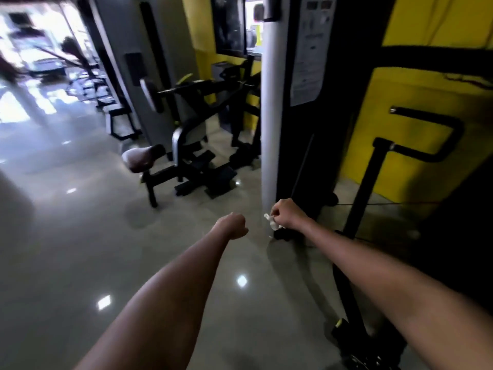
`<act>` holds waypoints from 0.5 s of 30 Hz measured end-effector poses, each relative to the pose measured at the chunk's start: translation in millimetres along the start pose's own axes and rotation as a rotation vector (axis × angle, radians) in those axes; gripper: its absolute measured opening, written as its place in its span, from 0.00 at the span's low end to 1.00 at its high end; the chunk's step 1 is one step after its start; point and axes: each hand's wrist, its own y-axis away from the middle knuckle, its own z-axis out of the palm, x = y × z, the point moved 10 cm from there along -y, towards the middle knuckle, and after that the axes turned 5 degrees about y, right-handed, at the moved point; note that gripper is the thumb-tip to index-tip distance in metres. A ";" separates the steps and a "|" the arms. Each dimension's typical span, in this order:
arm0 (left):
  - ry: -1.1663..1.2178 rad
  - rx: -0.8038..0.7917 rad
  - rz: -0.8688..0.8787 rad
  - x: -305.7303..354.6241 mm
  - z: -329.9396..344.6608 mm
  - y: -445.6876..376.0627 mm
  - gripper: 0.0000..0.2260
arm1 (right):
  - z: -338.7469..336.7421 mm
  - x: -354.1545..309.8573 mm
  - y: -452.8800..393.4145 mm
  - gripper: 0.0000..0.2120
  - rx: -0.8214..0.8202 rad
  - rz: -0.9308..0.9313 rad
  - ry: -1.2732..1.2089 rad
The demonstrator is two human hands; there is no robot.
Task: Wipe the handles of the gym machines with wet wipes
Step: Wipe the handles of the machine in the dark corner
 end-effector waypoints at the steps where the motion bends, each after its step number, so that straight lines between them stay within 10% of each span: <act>1: -0.010 -0.005 0.051 14.8 -8.3 -19.7 0.14 | -9.0 13.3 -8.8 0.07 0.021 0.037 -0.016; 15: -0.198 -0.037 0.494 219.7 -63.1 -228.4 0.14 | -112.5 248.8 -93.8 0.18 0.237 0.347 -0.026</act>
